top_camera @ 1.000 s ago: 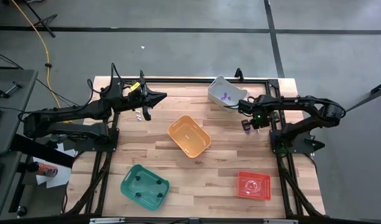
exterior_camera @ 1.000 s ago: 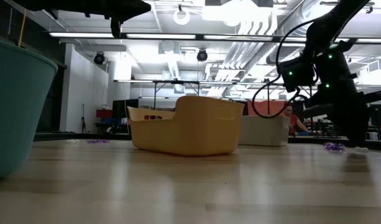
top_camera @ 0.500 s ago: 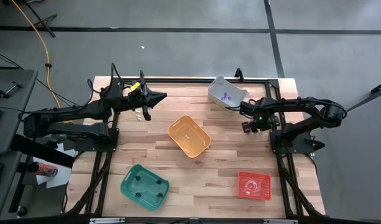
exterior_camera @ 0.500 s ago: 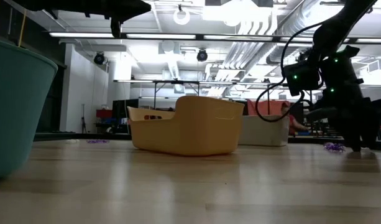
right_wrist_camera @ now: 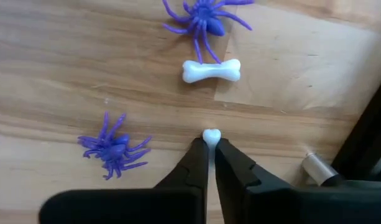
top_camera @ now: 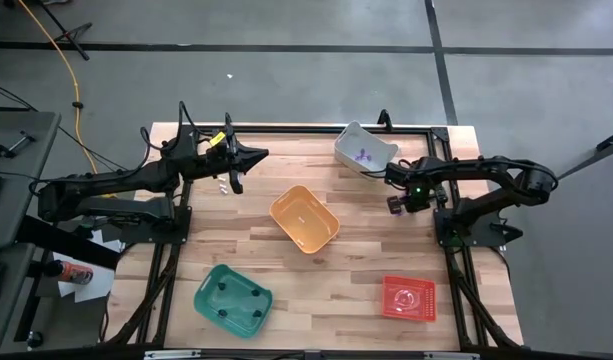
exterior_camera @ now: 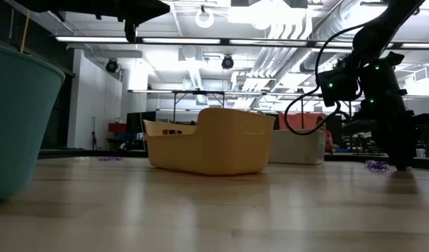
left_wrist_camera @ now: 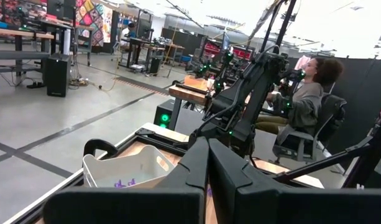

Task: Sort Halloween decoration
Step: Put the white bone toy into the yellow bin

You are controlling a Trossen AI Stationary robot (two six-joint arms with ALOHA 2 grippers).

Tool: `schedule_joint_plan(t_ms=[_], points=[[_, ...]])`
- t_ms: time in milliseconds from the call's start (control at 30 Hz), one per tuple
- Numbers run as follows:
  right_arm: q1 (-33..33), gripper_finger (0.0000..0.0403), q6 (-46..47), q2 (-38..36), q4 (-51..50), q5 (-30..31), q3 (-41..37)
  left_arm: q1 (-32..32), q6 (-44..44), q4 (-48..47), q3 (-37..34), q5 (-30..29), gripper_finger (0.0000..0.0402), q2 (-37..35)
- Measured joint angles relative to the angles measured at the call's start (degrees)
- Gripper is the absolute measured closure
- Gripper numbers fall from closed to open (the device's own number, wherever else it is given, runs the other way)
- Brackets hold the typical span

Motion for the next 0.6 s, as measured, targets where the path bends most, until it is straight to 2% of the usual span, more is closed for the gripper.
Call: schedule_joint_plan(t_ms=[200,367,600], points=[[0.0,0.0382,0.1,0.0,0.2,-0.2,-0.1,0.0,0.0,0.0,0.0,0.0,0.0401,0.0],[0.0,0.0397,0.0,0.0,0.2,-0.2,-0.1,0.0,-0.1,0.0,0.0,0.0,0.0401,0.0],[0.0,0.0397,-0.9,0.1,0.2,-0.2,-0.1,0.0,-0.1,0.0,0.0,0.0,0.0401,0.0]])
